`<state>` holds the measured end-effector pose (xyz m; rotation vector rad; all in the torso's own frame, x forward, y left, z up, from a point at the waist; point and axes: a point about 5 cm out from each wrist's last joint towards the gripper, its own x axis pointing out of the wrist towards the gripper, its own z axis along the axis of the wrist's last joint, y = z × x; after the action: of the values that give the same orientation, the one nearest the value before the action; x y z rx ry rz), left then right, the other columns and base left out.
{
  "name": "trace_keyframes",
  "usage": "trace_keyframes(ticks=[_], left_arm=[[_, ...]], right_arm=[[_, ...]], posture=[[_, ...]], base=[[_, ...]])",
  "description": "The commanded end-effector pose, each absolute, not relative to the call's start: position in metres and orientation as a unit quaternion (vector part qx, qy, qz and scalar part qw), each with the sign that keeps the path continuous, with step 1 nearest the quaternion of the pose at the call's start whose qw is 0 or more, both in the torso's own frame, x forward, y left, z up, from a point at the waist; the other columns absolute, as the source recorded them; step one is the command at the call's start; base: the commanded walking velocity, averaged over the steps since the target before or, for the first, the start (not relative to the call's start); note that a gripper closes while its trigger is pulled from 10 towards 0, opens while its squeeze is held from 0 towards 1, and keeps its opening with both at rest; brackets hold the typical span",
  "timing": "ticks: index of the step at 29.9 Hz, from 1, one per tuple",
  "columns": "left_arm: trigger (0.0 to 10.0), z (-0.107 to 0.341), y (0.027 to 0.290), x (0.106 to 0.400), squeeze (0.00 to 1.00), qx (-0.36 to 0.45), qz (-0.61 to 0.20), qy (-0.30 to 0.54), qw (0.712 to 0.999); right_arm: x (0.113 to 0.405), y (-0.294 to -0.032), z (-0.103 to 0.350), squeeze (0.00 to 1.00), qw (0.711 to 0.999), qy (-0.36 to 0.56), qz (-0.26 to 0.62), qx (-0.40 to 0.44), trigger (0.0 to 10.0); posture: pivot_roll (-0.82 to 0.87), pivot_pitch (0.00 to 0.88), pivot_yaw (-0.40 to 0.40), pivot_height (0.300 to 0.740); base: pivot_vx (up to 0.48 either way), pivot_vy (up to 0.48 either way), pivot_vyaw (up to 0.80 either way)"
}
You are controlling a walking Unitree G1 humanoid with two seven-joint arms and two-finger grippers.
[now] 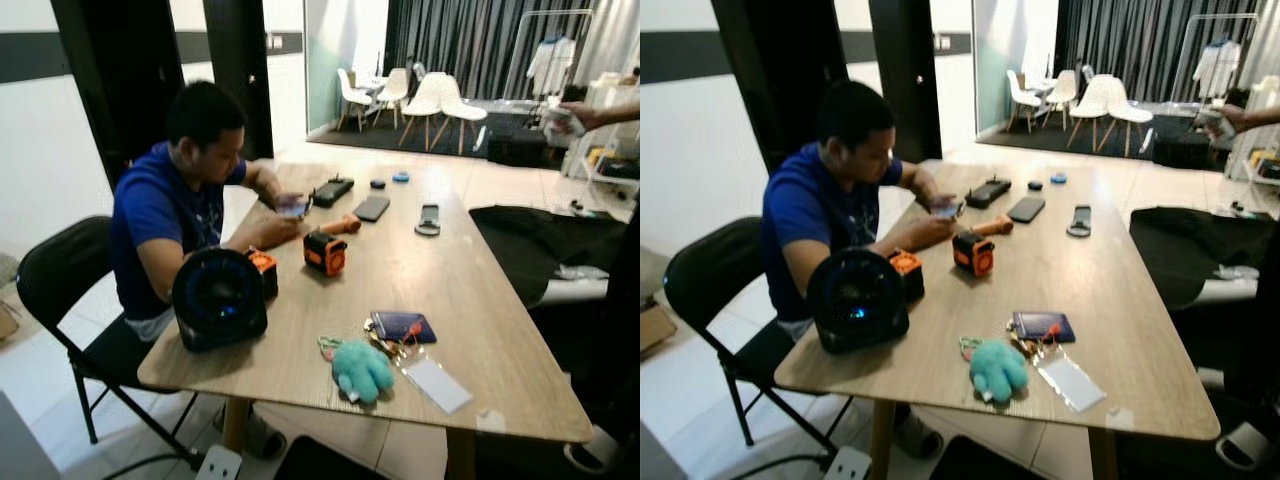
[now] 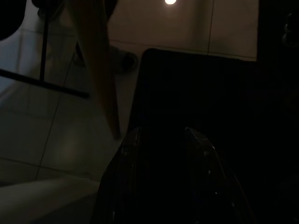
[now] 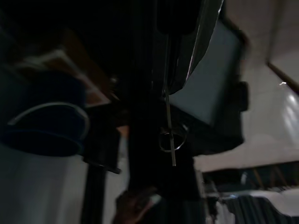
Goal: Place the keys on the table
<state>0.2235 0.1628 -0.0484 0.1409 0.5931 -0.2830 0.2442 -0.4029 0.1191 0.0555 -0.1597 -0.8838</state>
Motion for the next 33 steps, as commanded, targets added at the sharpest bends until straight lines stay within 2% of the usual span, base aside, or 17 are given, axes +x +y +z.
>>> trace_keyframes(ticks=[1, 6, 7, 8, 9, 12, 14, 16, 17, 19, 20, 22, 33], left_arm=[[10.0, -0.050, 0.167, 0.220, 0.00, 0.069, -0.135, 0.295, 0.943], [10.0, -0.050, 0.167, 0.220, 0.00, 0.067, -0.136, 0.295, 0.943], [10.0, -0.050, 0.166, 0.220, 0.00, 0.066, -0.140, 0.293, 0.944], [10.0, -0.050, 0.166, 0.220, 0.00, 0.066, -0.140, 0.293, 0.944], [10.0, -0.049, 0.166, 0.220, 0.00, 0.065, -0.143, 0.291, 0.944], [10.0, -0.049, 0.166, 0.220, 0.00, 0.065, -0.143, 0.291, 0.944], [10.0, -0.049, 0.165, 0.220, 0.00, 0.064, -0.150, 0.289, 0.943], [10.0, -0.048, 0.164, 0.221, 0.00, 0.065, -0.153, 0.287, 0.943], [10.0, -0.048, 0.164, 0.221, 0.00, 0.065, -0.153, 0.287, 0.943], [10.0, -0.048, 0.164, 0.221, 0.00, 0.065, -0.155, 0.286, 0.943], [10.0, -0.048, 0.164, 0.221, 0.00, 0.065, -0.155, 0.286, 0.943], [10.0, -0.048, 0.164, 0.221, 0.00, 0.065, -0.156, 0.285, 0.943], [10.0, -0.049, 0.162, 0.219, 0.00, 0.064, -0.162, 0.285, 0.943]], right_arm=[[0.253, -0.401, 0.123, 0.00, 0.907, -0.067, -0.413, 0.042, 10.0], [0.272, -0.392, 0.133, 0.00, 0.920, -0.068, -0.381, 0.059, 10.0], [0.288, -0.379, 0.140, 0.00, 0.936, -0.065, -0.341, 0.064, 10.0], [0.288, -0.379, 0.140, 0.00, 0.936, -0.065, -0.341, 0.064, 10.0], [0.301, -0.367, 0.147, 0.00, 0.948, -0.064, -0.304, 0.065, 10.0], [0.301, -0.367, 0.147, 0.00, 0.948, -0.064, -0.304, 0.065, 10.0], [0.325, -0.335, 0.157, 0.00, 0.975, -0.056, -0.208, 0.043, 10.0], [0.339, -0.308, 0.161, 0.00, 0.990, -0.045, -0.131, 0.020, 10.0], [0.339, -0.308, 0.161, 0.00, 0.990, -0.045, -0.131, 0.020, 10.0], [0.344, -0.289, 0.159, 0.00, 0.997, -0.033, -0.071, 0.002, 10.0], [0.344, -0.289, 0.159, 0.00, 0.997, -0.033, -0.071, 0.002, 10.0], [0.347, -0.273, 0.152, 0.00, 1.000, -0.010, -0.018, -0.023, 10.0], [0.344, -0.253, 0.136, 0.00, 0.995, 0.051, 0.052, -0.062, 10.0]], posture=[[0.03, 0.019, 0.025, 0.740], [0.04, 0.020, 0.025, 0.740], [0.04, 0.020, 0.027, 0.740], [0.04, 0.020, 0.027, 0.740], [0.04, 0.020, 0.027, 0.740], [0.04, 0.020, 0.027, 0.740], [0.04, 0.021, 0.029, 0.740], [0.04, 0.021, 0.028, 0.740], [0.04, 0.021, 0.028, 0.740], [0.04, 0.020, 0.027, 0.740], [0.04, 0.020, 0.027, 0.740], [0.04, 0.019, 0.025, 0.740], [0.04, 0.016, 0.022, 0.740]], base=[[0.000, 0.000, 0.00], [0.000, 0.000, 0.00], [0.000, 0.000, 0.00], [0.000, 0.000, 0.00], [0.000, 0.000, 0.00], [0.000, 0.000, 0.00], [0.000, 0.000, 0.00], [0.000, 0.000, 0.00], [0.000, 0.000, 0.00], [0.000, 0.000, 0.00], [0.000, 0.000, 0.00], [0.000, 0.000, 0.00], [0.000, 0.000, 0.00]])
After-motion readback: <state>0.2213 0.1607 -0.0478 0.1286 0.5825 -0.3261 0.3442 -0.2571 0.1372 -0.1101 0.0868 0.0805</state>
